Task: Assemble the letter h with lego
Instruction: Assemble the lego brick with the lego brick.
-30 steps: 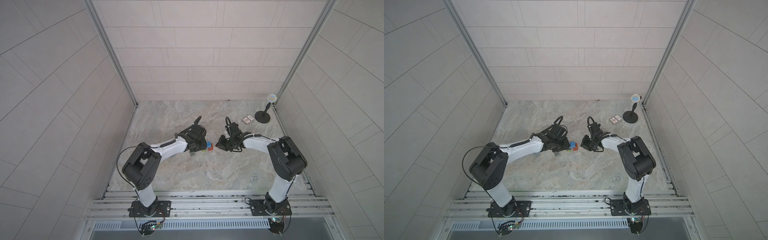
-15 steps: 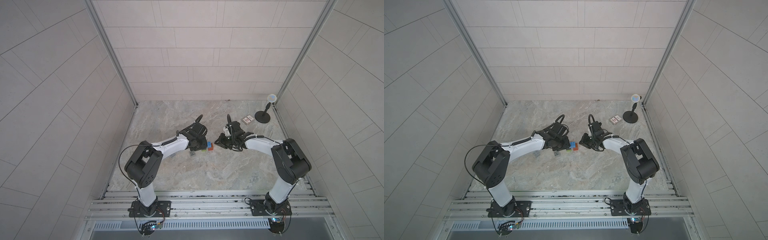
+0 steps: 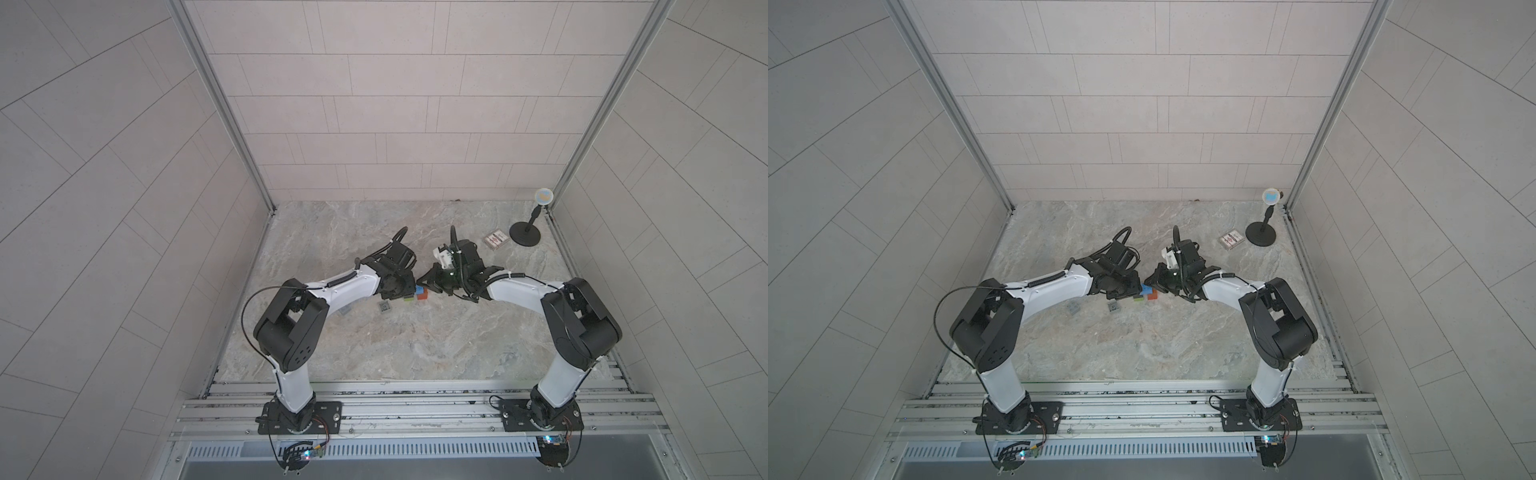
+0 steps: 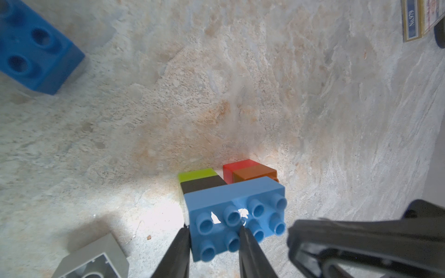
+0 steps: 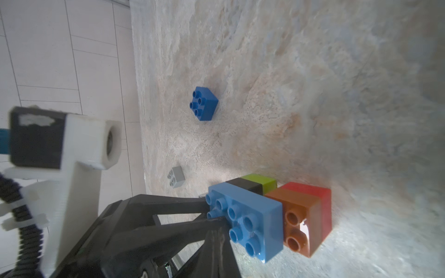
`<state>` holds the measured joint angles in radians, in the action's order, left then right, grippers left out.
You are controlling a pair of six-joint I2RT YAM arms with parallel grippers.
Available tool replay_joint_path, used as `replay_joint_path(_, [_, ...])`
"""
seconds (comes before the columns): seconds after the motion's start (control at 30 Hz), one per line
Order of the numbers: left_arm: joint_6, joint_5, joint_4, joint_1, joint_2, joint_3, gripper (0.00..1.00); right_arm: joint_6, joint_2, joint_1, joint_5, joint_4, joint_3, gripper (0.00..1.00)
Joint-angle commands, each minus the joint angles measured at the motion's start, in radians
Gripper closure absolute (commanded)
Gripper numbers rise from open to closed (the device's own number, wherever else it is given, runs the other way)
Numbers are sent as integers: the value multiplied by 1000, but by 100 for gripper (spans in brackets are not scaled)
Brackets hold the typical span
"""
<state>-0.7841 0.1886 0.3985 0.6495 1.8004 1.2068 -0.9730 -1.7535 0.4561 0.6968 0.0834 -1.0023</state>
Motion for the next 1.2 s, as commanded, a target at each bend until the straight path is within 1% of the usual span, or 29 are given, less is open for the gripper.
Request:
replay_joint_path(0.0, [20,-46,150,1,80,-31,65,-14,-50,-1,16,-60,-27,100])
replay_joint_path(0.1, [19,-43,151,1,84,-29,65,-26,-68,-6,14,-49,-22,100])
replay_joint_path(0.37, [11,-30,147,3,101,-12,63,-28,-78,-25,-14,-103,-17,100])
replay_joint_path(0.43, [8,-20,143,3,107,-5,62,-40,-81,-33,-8,-78,-6,100])
replay_joint_path(0.57, [11,-22,149,3,110,8,56,-54,-100,-57,-13,-92,10,100])
replay_joint_path(0.67, [12,-36,149,3,103,7,51,-98,-149,-76,36,-36,24,100])
replay_joint_path(0.77, [11,-25,135,4,91,4,50,-136,-178,-75,70,33,33,100])
replay_joint_path(0.87, [11,-25,122,3,59,-2,48,-114,-151,-75,51,10,30,100])
replay_joint_path(0.97, [9,-25,105,3,10,-6,43,-85,-102,-72,30,-5,28,100])
replay_joint_path(1.07, [12,-18,90,3,-43,-1,33,-42,-46,-65,-10,-24,24,100])
replay_joint_path(1.17, [18,-14,72,3,-107,3,24,-5,-3,-66,-34,-31,20,90])
